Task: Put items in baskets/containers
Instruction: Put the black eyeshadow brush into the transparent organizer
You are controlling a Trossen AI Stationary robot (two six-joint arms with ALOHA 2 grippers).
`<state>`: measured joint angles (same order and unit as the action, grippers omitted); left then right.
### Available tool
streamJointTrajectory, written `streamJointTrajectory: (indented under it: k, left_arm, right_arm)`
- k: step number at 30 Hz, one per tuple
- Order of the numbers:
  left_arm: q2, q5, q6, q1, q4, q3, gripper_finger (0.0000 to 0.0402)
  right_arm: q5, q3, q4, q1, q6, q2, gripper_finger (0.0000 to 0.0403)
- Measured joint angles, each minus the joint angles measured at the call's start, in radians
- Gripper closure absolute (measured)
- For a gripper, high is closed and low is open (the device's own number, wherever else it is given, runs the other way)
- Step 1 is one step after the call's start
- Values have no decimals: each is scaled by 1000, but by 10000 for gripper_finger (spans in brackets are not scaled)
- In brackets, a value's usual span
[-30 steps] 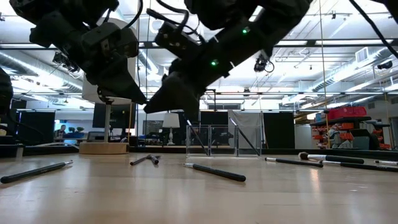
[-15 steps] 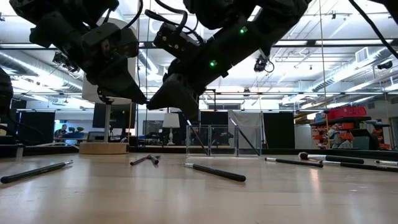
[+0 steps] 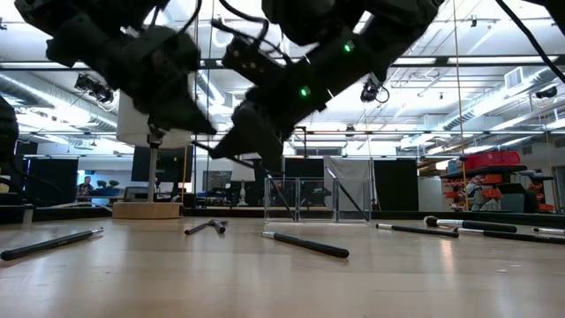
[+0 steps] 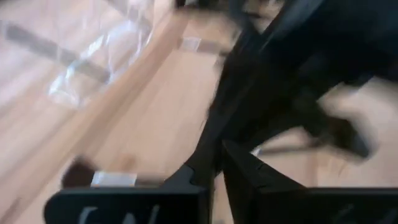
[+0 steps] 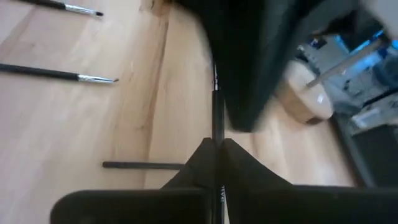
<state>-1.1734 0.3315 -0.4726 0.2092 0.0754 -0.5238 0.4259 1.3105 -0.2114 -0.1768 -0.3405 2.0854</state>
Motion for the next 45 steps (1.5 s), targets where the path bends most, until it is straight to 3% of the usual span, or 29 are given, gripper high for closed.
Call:
streamJointTrajectory:
  k: [8, 12, 17, 22, 29, 33, 40, 45]
  left_arm:
    - [201, -17, 178, -5, -62, -56, 273]
    - [297, -16, 265, 4, -123, -80, 234]
    - [322, 61, 336, 55, -112, -38, 216]
    - [283, 103, 364, 112, 177, 116, 220]
    - [139, 100, 457, 142, 836, 334, 222]
    - [18, 56, 515, 142, 1052, 353, 222]
    - [-189, -3, 588, 142, 1080, 199, 222]
    - [-259, -4, 609, 136, 1088, 100, 222]
  right_arm:
    - [1, -213, -308, -4, 233, 0, 398]
    - [31, -323, -580, -30, 287, -19, 398]
    - [86, -452, -965, -86, 302, -37, 398]
    - [108, -581, -1347, -149, 252, -38, 398]
    - [63, -590, -1358, -195, 268, -56, 398]
    - [51, -547, -1360, -206, 215, -56, 398]
    - [22, -499, -1360, -202, 149, -55, 396]
    - [21, -499, -1359, -205, 147, -55, 395]
